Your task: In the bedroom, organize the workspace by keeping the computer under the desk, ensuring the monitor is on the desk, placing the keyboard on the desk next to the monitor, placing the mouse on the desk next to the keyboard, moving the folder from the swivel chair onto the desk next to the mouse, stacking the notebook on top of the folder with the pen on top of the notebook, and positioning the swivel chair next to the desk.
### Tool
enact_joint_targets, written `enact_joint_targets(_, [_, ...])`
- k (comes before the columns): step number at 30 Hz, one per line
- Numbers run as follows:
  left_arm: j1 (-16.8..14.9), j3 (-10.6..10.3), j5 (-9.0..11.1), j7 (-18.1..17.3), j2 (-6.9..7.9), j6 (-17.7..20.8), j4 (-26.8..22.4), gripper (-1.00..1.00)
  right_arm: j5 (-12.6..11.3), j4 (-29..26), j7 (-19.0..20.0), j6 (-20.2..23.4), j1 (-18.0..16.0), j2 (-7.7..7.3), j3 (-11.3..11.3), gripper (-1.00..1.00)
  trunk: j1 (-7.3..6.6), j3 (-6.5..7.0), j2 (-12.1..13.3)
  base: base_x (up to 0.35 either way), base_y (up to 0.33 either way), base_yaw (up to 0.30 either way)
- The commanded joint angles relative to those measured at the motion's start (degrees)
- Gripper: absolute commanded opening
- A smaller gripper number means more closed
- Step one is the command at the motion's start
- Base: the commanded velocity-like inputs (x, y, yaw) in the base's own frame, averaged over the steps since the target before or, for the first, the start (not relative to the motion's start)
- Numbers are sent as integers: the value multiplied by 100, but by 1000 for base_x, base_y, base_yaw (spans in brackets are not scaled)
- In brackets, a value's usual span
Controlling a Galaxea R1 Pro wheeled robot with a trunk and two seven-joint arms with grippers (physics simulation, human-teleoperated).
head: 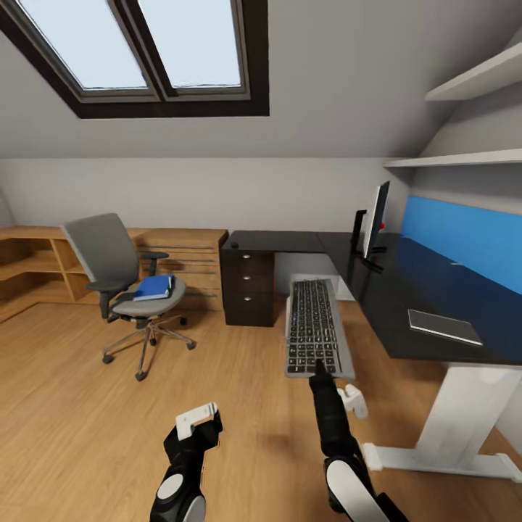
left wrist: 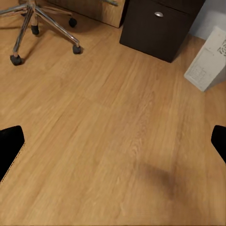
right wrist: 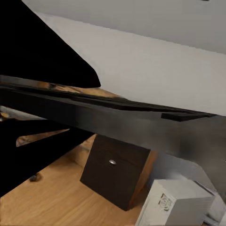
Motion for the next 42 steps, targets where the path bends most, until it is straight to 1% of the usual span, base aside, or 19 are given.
enact_joint_targets(1, [-4,18,32,17,-1,40,-57,100,9,-95,-38,405,-13,-31,27,-100,1,-6,-3,215,239,0])
enact_joint_targets(4, [-4,54,49,2,-6,55,-98,100,42,-177,-55,1427,-64,-20,39,-100,1,-6,-3,232,237,0])
enact_joint_targets(5, [-4,71,59,1,-2,62,-95,100,45,-187,-58,1783,-145,-18,26,-100,1,-6,-3,242,237,0])
enact_joint_targets(7, [-4,124,69,-1,5,72,-93,100,41,-187,-70,2364,-399,-15,-25,-100,1,-6,-3,245,238,0])
enact_joint_targets(8, [-4,177,72,-2,5,83,-89,100,28,-149,-118,2722,-677,-15,-93,-100,1,-6,-3,253,236,0])
enact_joint_targets(10, [-4,200,74,-2,2,124,-83,100,2,-30,-217,3019,-1023,-14,-281,-100,1,-6,-3,268,221,0])
enact_joint_targets(11, [-4,202,74,-3,1,146,-68,100,-30,40,-239,3097,-1138,-14,-429,-100,1,-6,-3,288,189,0])
enact_joint_targets(13, [-4,201,71,-3,5,169,8,100,-178,182,-261,3181,-1260,-14,-777,-100,1,-6,-3,301,163,0])
enact_joint_targets(15, [-4,205,73,-3,12,178,68,100,-419,304,-252,3203,-1309,-29,-1059,-100,1,-6,-3,312,96,0])
enact_joint_targets(16, [-4,207,74,-3,21,180,93,100,-519,345,-232,3208,-1322,-49,-1139,-100,1,-6,-3,317,48,0])
enact_joint_targets(18, [-4,208,72,-3,51,183,157,100,-617,447,-158,3201,-1328,-106,-1219,-100,1,-6,-3,316,25,0])
enact_joint_targets(21, [-4,194,65,-3,66,164,212,100,-659,452,-62,3200,-1312,-214,-1259,-100,1,-6,-3,258,9,0])
enact_joint_targets(22, [-4,173,57,-3,66,145,279,100,-674,414,-34,3215,-1298,-360,-1268,-100,1,-6,-3,264,2,0])
enact_joint_targets(23, [-4,169,55,-3,65,142,303,100,-677,408,-32,3218,-1297,-391,-1269,-100,1,-6,-3,276,1,0])
enact_joint_targets(25, [-4,153,49,-3,52,145,449,100,-696,372,-10,3226,-1293,-511,-1272,-100,1,-6,-3,301,1,0])
enact_joint_targets(27, [-4,113,45,-3,44,147,510,100,-699,317,2,3228,-1288,-559,-1272,-100,1,-6,-3,315,-21,0])
enact_joint_targets(28, [-4,-85,37,13,47,137,559,100,-698,216,11,3204,-1279,-648,-1273,-100,-21,12,37,321,-101,0])
enact_joint_targets(31, [-4,-205,32,16,62,124,576,100,-697,192,13,3212,-1274,-697,-1274,-100,-86,66,158,322,-99,0])
enact_joint_targets(42, [-4,-187,32,24,74,116,577,100,-688,284,5,3191,-1273,-743,-1273,-100,-328,263,599,324,-2,0])
